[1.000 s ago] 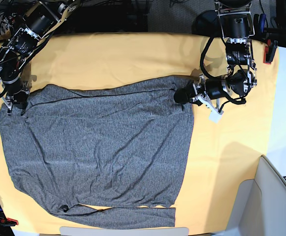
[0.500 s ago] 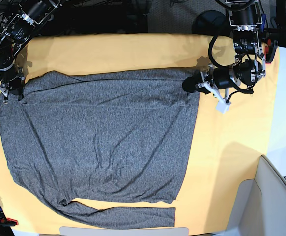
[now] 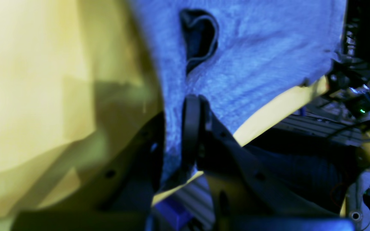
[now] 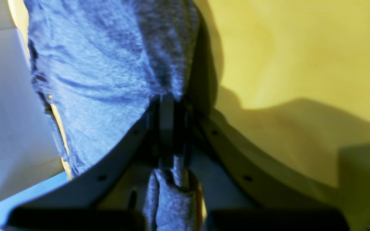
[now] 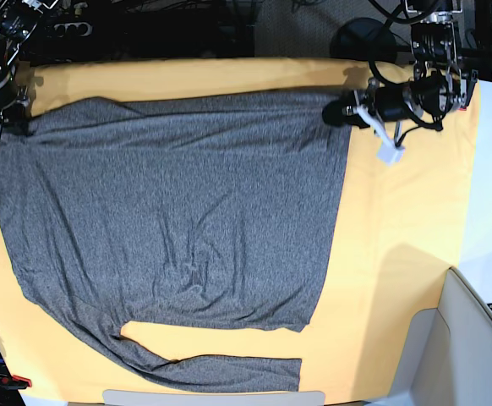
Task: Fold the T-shirt properly
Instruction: 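Drag the shirt by its shoulders toward the robot with both grippers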
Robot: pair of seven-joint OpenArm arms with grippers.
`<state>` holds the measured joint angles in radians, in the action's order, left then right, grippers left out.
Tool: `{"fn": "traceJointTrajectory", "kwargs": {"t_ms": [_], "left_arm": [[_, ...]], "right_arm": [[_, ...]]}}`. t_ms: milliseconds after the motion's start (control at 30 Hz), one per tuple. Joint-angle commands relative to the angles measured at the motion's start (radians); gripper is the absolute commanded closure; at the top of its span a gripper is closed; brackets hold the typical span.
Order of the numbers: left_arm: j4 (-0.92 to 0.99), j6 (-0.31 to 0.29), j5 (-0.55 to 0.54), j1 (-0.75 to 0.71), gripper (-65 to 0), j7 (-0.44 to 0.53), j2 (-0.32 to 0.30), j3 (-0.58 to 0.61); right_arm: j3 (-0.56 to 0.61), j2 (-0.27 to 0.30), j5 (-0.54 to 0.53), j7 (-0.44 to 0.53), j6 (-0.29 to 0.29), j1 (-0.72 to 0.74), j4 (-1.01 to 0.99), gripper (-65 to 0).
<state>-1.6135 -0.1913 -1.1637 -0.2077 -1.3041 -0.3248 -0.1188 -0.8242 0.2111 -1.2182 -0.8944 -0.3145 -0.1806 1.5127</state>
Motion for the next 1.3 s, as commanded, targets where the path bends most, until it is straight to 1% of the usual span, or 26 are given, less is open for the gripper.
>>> {"fn": "traceJointTrajectory", "kwargs": {"t_ms": [0, 100, 333, 633, 933, 1100, 1167, 1267], "left_arm": [[-0.018, -0.001, -0.019, -0.003, -0.5, 0.002, -0.012, -0.006], [-0.018, -0.001, -0.019, -0.025, -0.5, 0.002, -0.010, -0.006], [-0.021, -0.007, -0.019, -0.068, -0.5, 0.002, -0.010, -0.006], [-0.156, -0.006, -0.019, -0.141, -0.5, 0.002, -0.012, -0.006], [-0.161, -0.007, -0.019, -0.184, -0.5, 0.002, -0.012, -0.006], [-0.166, -0.009, -0.019, -0.201, -0.5, 0.002, -0.012, -0.006], [-0.187, -0.009, -0.019, -0.201, -0.5, 0.002, -0.012, -0.006], [-0.219, -0.009, -0.019, -0.195, -0.5, 0.002, -0.012, -0.006]], "right_arm": [[-0.007, 0.023, -0.030, 0.021, 0.004, -0.009, 0.021, 0.0], [-0.007, 0.023, -0.050, 0.021, 0.004, -0.038, 0.039, 0.0], [-0.007, 0.018, -0.022, 0.022, 0.004, -0.099, 0.139, 0.0], [-0.007, 0.021, -0.018, 0.021, 0.004, -0.155, 0.141, 0.0], [-0.007, 0.023, -0.018, 0.021, 0.002, -0.214, 0.141, 0.0], [-0.007, 0.029, -0.018, 0.021, 0.002, -0.228, 0.159, 0.0], [-0.007, 0.046, -0.018, 0.021, 0.002, -0.228, 0.196, 0.0], [-0.007, 0.050, -0.019, 0.021, 0.002, -0.201, 0.271, 0.0]]}}
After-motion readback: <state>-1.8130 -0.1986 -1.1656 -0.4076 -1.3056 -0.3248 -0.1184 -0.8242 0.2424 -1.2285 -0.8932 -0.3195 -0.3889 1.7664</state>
